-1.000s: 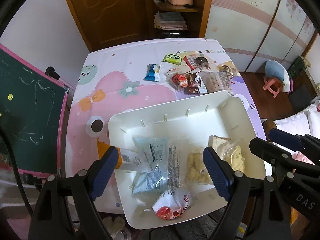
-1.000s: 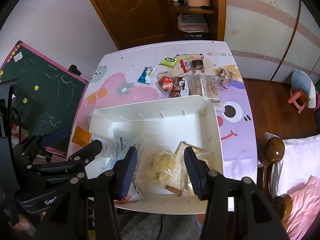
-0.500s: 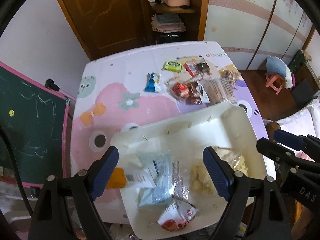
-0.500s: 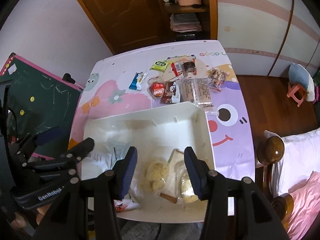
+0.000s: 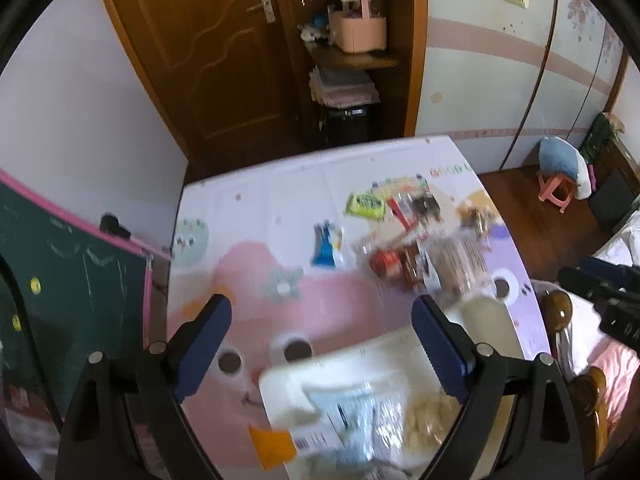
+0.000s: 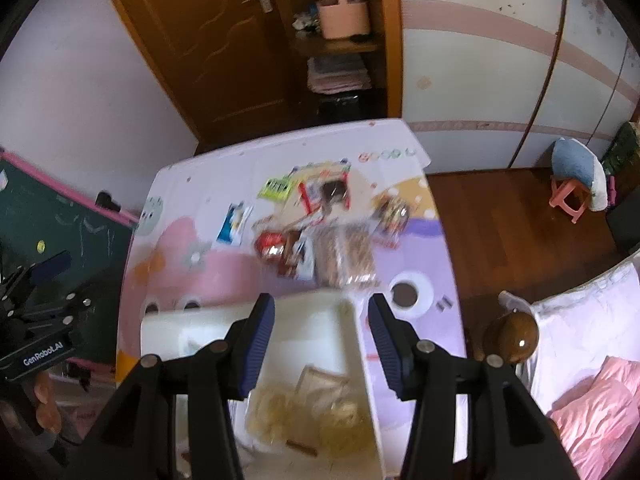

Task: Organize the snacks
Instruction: 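Withdraw both tools from the tray toward the snack pile, then grasp the blue-wrapped snack with the left tool while the right tool grasps the clear bag of brown clusters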

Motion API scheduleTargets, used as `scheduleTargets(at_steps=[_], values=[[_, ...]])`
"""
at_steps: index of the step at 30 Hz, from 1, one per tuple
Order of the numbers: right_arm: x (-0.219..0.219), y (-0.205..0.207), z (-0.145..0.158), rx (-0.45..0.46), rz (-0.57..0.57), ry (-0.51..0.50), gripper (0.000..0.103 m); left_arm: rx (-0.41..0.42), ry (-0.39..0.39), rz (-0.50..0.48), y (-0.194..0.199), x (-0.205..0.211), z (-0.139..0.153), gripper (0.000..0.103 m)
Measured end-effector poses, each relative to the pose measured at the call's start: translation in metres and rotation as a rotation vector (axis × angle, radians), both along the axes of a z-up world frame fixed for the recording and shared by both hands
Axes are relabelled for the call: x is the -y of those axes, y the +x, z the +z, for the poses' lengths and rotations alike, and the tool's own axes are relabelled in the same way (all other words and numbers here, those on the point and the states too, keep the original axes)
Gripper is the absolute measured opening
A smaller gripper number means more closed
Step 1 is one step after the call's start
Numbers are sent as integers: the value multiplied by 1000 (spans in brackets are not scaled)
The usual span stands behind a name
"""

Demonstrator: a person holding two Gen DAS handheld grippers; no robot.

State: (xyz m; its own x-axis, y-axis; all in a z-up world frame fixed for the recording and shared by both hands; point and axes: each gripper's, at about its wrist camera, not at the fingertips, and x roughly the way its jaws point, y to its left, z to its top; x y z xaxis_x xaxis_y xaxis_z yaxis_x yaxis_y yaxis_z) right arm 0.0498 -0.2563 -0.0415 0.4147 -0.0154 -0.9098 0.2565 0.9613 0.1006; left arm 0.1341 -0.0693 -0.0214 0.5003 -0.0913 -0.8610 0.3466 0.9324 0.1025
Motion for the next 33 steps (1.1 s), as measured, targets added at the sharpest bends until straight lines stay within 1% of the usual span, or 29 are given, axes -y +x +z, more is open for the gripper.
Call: scheduleTargets(at_steps=[3,5,6,8,10,12,15,17,18,22,25,29,33], values=[[17,20,7,11,-25,-11,50,28,1,-10,26,8,6,94],[30,36,8,9,-46,-23,55,36,-2,-20,46,15,7,94],[34,41,7,7,-55,-24,55,38,1,-23,54,18,5,94],[46,58,4,1,-71,-27,56,43,8,-30,72,26,0,94],[57,76,-5,-16,-90,-41,57,27,11,-35,94,34,-13,94],[66,91,-17,-36,-105,-39,57,-7,3,-36,112,41,-28,94],[81,116,-48,-92,-136,-21,57,-71,5,-22,136,47,-61,94],[87,127,-66,-122,-146,-26,57,-114,9,-9,150,47,-86,94],[92,134,-80,-146,-151,-27,57,-137,9,-1,155,47,-96,94],[102,148,-118,-212,-179,-4,57,-247,-10,46,180,39,-144,94],[110,156,-147,-261,-207,18,57,-307,-16,67,192,35,-176,94],[114,162,-175,-310,-232,21,57,-361,-7,83,201,35,-208,94],[115,164,-196,-350,-244,13,57,-389,6,80,202,38,-230,94]])
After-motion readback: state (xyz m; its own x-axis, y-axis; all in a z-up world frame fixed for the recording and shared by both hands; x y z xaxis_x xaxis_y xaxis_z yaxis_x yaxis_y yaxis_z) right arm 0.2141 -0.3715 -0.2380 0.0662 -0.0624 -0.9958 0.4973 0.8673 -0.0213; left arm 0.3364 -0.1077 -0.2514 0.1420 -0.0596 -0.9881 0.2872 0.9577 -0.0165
